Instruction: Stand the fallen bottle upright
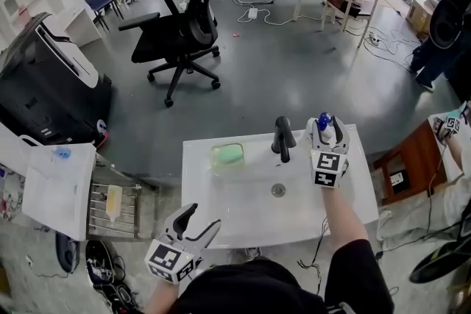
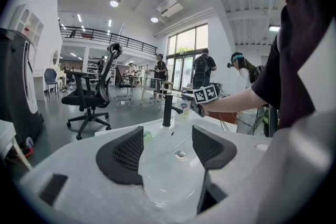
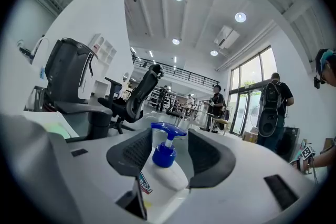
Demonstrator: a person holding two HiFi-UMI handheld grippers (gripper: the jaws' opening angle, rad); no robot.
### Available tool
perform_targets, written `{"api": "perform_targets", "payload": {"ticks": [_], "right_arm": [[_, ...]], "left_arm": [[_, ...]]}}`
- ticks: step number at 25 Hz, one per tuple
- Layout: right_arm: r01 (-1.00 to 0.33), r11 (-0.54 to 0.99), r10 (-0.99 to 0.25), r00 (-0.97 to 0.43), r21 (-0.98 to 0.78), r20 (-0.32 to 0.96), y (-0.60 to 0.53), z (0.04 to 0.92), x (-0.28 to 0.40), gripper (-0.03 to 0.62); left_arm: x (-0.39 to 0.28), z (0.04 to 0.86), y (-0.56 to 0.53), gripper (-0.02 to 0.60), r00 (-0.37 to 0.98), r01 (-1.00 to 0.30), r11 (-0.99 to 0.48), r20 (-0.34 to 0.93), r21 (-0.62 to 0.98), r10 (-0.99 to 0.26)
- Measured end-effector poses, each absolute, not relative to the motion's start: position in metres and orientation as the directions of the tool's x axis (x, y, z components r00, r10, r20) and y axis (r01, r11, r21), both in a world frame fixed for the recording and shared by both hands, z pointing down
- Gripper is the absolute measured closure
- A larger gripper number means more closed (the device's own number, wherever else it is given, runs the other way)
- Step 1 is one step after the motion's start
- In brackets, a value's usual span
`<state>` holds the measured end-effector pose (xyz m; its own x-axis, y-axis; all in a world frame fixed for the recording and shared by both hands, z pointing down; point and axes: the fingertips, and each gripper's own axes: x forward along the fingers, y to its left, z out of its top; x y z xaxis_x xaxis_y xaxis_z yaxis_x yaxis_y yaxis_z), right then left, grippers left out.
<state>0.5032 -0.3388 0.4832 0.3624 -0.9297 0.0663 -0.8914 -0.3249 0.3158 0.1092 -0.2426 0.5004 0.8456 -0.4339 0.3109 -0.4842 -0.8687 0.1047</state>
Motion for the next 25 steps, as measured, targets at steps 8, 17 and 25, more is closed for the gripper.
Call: {"api": "perform_targets", "payload": {"ticks": [8,17,25], "right_arm": [[-0.888,-0.337,-0.922,0.378,0.314,0.08,-0.329,0.477,0.502,0.375],[-0.889,-0.334,-0.917,0.383,0.312,0.111,-0.318,0.478,0.491,0.375],[-0.89,-0.358,-0.906,0.404,0.281,0.125,-0.314,0.476,0.482,0.375]], "left_arm": [[0.104,0.496,-0.242,0.278,0.856,-0.468,-0.878,0.301,0.106,-0.42],[0.092,0.493,-0.238,0.278,0.868,-0.447,-0.888,0.292,0.109,-0.401],[0.074,0.492,-0.238,0.278,0.87,-0.449,-0.886,0.282,0.112,-0.405]]}}
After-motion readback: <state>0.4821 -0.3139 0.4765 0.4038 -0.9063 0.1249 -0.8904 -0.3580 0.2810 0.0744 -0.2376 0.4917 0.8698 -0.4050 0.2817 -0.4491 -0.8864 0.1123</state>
